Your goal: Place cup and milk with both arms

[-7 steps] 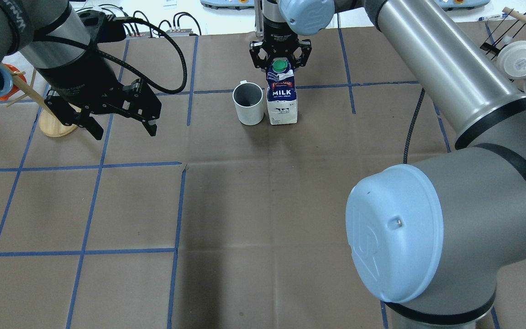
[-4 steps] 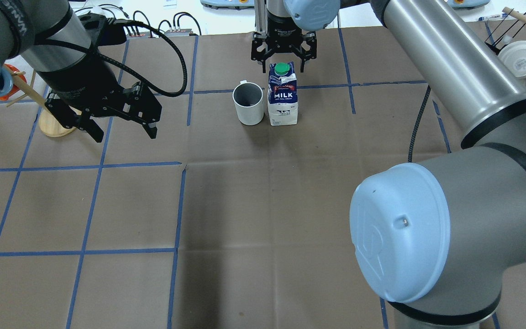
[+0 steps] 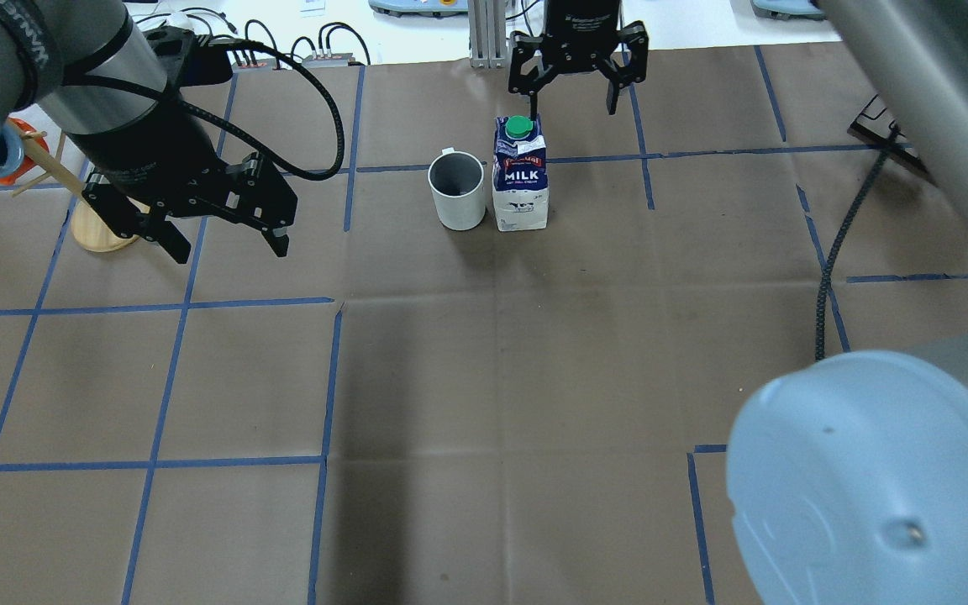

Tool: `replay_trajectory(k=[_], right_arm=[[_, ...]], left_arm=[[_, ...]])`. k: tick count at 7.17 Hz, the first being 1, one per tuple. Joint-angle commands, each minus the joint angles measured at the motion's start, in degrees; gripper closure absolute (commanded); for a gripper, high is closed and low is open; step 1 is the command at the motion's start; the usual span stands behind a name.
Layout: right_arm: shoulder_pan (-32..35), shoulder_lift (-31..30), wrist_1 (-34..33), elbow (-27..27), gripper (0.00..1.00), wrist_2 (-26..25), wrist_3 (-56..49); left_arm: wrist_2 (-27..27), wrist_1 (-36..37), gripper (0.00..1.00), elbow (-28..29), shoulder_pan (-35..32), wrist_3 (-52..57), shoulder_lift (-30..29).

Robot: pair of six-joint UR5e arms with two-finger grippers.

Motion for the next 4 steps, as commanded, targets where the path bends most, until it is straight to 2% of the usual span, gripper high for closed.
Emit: replay_trajectory(k=[1,4], right_arm=[[-4.9,-11.8,1.9,11.1,0.0,-0.3,-3.9],[-10.4,-25.1,0.3,24.7,0.0,0.2,-4.8]], left_arm=[[-0.1,0.0,0.0,0.0,0.0,-0.1,0.0],[-0.1,0.0,0.0,0.0,0.0,0.0,0.1]])
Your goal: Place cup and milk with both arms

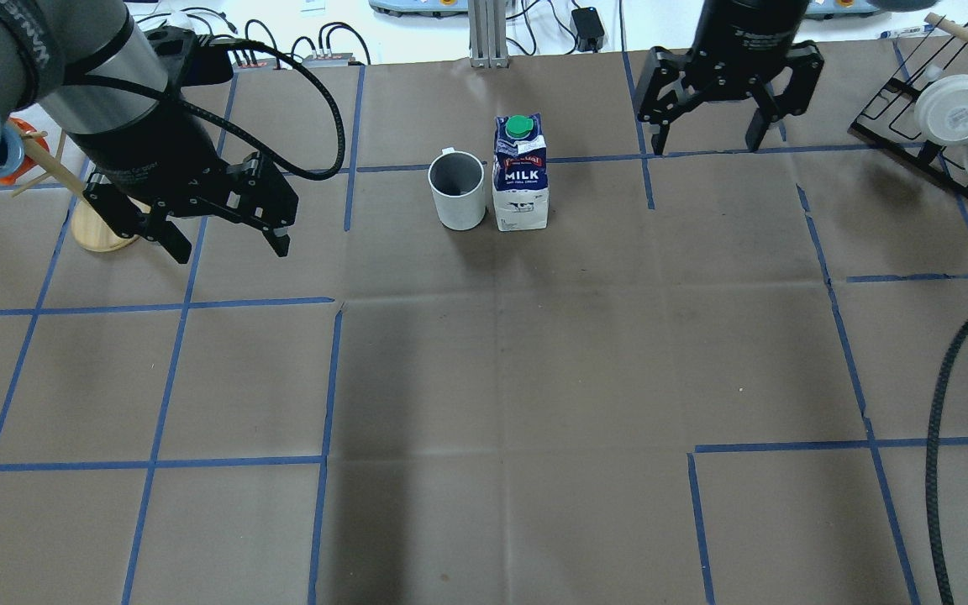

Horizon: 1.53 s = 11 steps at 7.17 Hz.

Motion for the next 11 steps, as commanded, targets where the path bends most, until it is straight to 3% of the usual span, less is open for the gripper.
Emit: replay_trajectory(k=[1,3,11], right_arm=[[-1.9,-7.6,-3.5,9.6,0.0,0.1,-0.4],[-1.7,-8.8,-9.3,14.1,0.0,-0.2,1.0],[-1.5,-8.7,-9.6,14.5,0.0,0.2,0.8]], left_arm=[[0.0,0.0,0.0,0.0,0.0,0.0,0.1],[0.0,0.0,0.0,0.0,0.0,0.0,0.1],[0.0,-0.1,0.0,-0.1,0.0,0.0,0.1]])
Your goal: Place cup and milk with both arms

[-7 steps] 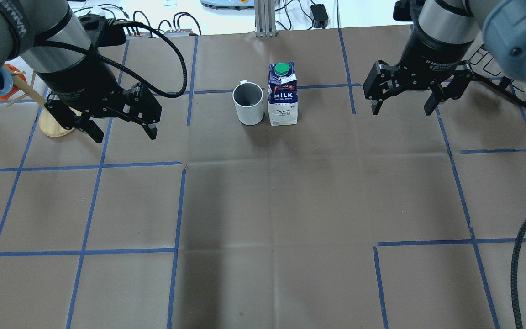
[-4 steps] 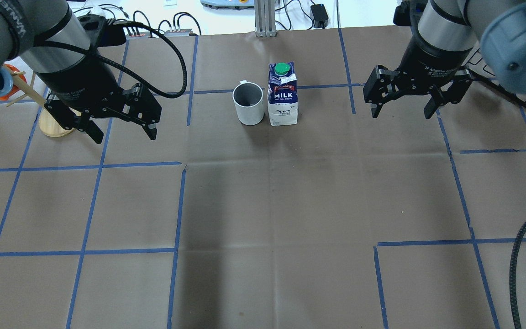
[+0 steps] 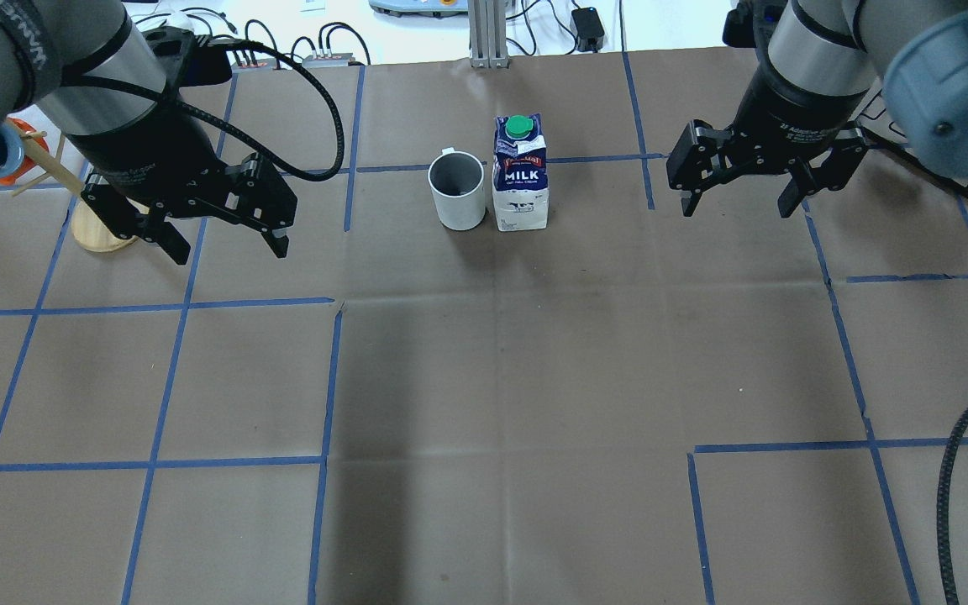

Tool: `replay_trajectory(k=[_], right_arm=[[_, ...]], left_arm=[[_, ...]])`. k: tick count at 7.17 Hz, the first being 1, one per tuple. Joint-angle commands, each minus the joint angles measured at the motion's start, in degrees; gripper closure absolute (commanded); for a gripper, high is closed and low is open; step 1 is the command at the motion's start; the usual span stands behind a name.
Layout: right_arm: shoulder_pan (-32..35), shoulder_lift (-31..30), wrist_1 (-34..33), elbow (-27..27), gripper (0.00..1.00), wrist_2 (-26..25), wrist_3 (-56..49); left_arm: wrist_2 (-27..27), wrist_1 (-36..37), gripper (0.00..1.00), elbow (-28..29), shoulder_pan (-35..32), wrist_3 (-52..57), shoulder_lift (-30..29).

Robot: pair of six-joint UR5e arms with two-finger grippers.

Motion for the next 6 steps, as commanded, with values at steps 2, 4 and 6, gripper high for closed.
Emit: replay_trajectory(k=[2,4,6], right_arm=[[0.0,0.6,-0.2,0.0,0.0,0.1,0.0],[0.0,0.5,-1.4,-0.1,0.0,0.1,0.0],[0.0,0.6,-1.9,0.0,0.0,0.0,-0.7]], left_arm=[[0.0,0.1,0.0,0.0,0.0,-0.1,-0.4],[0.3,0.1,0.0,0.0,0.0,0.0,-0.8],[0.7,0.0,0.0,0.0,-0.1,0.0,1.1]])
